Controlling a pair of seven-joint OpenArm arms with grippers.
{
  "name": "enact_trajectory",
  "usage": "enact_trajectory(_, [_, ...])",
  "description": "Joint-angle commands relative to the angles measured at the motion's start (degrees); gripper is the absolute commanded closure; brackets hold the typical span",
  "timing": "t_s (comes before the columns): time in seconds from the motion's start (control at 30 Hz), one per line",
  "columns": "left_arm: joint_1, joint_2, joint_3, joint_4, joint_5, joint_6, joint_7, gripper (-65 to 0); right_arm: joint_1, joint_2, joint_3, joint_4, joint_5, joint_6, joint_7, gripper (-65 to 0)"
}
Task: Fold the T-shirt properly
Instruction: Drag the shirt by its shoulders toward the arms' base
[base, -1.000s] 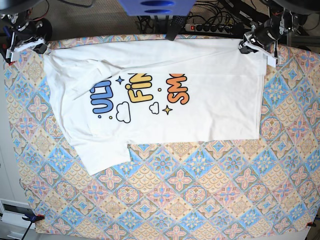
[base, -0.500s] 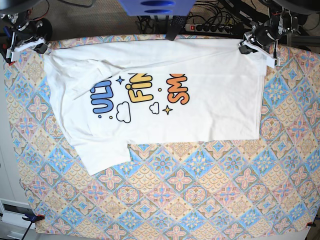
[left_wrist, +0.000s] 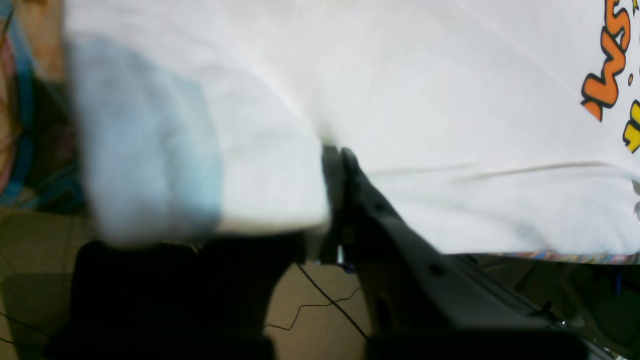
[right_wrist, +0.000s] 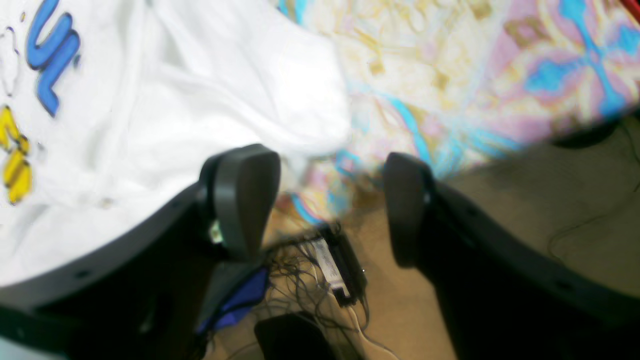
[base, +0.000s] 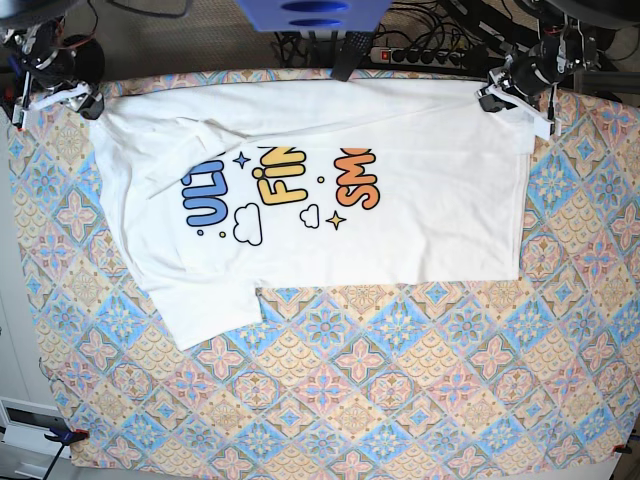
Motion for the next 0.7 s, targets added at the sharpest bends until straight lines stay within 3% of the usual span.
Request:
enact_trajectory(0.0, [0.3, -0.7, -0.5, -0.2, 3.1, 2.5, -0.6, -5.5, 0.2, 0.9, 0.3, 0.2, 0.8, 0.2, -0.4, -36.5])
enact_trajectory(0.47, [0.4, -0.7, -0.5, -0.2, 3.1, 2.4, -0.6, -5.5, 2.7, 0.7, 0.1, -6.5, 0.8, 0.2, -1.6, -36.5])
enact_trajectory(0.67, [0.4, -0.7, -0.5, -0.2, 3.1, 2.3, -0.6, -5.5, 6.8, 0.7, -3.2, -9.8, 0.8, 0.2, -1.5, -36.4])
